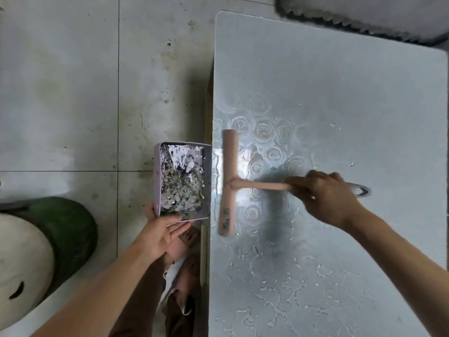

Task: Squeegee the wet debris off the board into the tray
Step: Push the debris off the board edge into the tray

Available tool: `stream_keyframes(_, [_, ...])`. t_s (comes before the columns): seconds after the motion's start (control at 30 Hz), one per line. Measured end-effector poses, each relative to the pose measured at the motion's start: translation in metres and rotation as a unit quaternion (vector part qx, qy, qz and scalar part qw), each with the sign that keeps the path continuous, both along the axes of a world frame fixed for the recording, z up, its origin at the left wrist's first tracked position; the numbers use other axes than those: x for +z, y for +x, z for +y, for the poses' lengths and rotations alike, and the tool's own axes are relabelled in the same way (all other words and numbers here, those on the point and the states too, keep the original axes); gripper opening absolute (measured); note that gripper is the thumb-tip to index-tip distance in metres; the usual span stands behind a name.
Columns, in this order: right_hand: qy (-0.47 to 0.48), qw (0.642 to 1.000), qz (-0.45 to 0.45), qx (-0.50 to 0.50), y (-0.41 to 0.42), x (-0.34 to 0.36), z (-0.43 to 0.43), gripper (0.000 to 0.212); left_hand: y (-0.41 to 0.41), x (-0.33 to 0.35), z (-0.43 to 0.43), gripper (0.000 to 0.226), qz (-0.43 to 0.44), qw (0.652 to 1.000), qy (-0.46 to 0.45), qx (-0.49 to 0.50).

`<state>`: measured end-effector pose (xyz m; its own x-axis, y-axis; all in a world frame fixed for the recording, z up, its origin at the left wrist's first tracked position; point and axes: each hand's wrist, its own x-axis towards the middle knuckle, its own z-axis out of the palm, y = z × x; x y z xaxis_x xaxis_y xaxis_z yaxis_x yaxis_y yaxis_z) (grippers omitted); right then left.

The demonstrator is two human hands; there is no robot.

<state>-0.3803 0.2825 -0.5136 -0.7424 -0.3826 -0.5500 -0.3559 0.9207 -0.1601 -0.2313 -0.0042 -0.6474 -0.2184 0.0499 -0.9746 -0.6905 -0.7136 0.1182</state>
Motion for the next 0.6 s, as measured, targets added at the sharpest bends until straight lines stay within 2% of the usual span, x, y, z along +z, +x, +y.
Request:
stream_keyframes(0.07, [-0.014, 1.000, 0.018, 0.021, 0.004, -0.008, -0.022, 0.030, 0.003, -0.005, -0.001, 0.021, -0.009, 1.000, 0.001, -0.005])
stream_keyframes(0.17, [-0.045, 0.997, 0.056, 0.008, 0.009, 0.000, -0.021, 0.026, 0.005, -0.008, -0.001, 0.054, -0.016, 1.000, -0.004, -0.004])
stream_keyframes(0.23, [-0.043, 0.997, 0.051, -0.026, 0.017, 0.013, 0.003, 0.027, 0.007, -0.007, -0.001, 0.064, -0.006, 1.000, -0.022, -0.002])
stream_keyframes(0.3, [-0.020, 0.997, 0.036, -0.058, 0.033, 0.027, 0.034, 0.031, 0.009, -0.005, 0.001, 0.069, 0.001, 0.999, -0.040, -0.018])
stream_keyframes(0.4, [0.027, 0.997, 0.022, -0.075, 0.063, 0.033, 0.055, 0.022, 0.015, -0.003, 0.003, 0.081, 0.008, 0.999, -0.048, -0.020])
stream_keyframes(0.53, [0.030, 0.995, 0.002, -0.099, 0.076, 0.006, 0.022, 0.025, 0.023, -0.001, 0.003, 0.082, 0.028, 0.998, -0.044, -0.025])
stream_keyframes(0.6, [0.002, 0.996, 0.002, -0.088, 0.071, -0.010, -0.001, 0.030, 0.026, -0.002, 0.003, 0.081, 0.029, 0.998, -0.042, -0.025])
